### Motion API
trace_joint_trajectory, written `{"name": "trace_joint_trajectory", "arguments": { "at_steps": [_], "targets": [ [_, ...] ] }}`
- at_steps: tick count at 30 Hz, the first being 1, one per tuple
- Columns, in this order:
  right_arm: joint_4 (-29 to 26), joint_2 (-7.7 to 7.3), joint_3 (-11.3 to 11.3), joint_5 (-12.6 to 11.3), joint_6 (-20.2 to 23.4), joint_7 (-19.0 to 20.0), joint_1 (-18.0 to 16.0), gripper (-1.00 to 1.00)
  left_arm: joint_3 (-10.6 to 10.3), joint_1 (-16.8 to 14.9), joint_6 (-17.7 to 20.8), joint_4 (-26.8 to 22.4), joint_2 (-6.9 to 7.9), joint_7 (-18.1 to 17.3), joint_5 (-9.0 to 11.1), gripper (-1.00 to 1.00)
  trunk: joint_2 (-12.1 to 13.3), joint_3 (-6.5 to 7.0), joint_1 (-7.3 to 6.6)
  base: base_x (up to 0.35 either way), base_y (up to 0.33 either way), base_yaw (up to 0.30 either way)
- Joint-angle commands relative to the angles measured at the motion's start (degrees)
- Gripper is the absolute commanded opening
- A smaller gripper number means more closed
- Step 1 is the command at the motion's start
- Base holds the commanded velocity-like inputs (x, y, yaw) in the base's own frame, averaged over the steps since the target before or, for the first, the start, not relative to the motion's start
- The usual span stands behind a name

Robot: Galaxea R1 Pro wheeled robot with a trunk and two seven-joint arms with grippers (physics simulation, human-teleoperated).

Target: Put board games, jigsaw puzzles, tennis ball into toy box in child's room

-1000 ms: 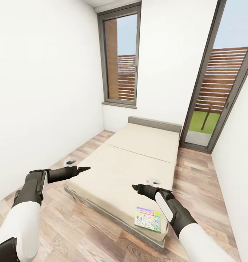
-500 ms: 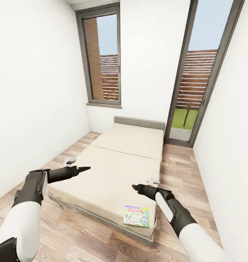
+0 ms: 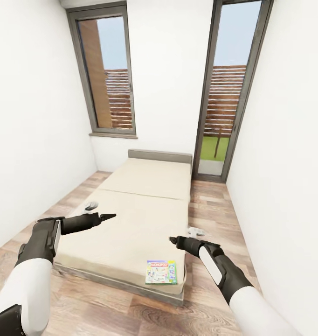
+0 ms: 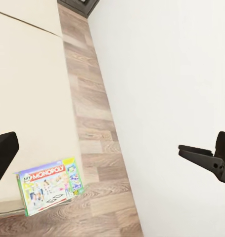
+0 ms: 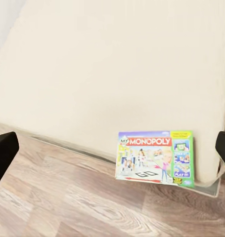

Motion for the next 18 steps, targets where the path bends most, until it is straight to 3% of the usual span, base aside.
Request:
{"name": "trace_joint_trajectory", "arguments": {
  "at_steps": [1, 9, 18],
  "targets": [
    [-0.04, 0.01, 0.01, -0.04, 0.23, 0.07, -0.06, 1.00, 0.23, -0.08, 0.46, -0.07, -0.03, -0.54, -0.57, 1.00, -0.14, -0.16, 0.04, -0.011, 0.004, -0.277],
    [-0.05, 0.00, 0.02, 0.00, 0.05, 0.07, -0.06, 1.00, 0.23, -0.08, 0.46, -0.07, -0.03, -0.54, -0.58, 1.00, -0.14, -0.39, 0.04, -0.055, 0.079, -0.258],
    [-0.06, 0.07, 0.06, 0.05, -0.03, 0.07, -0.06, 1.00, 0.24, -0.08, 0.48, -0.07, -0.02, -0.58, -0.47, 1.00, -0.14, -0.46, 0.04, -0.012, 0.173, -0.048]
  ]
}}
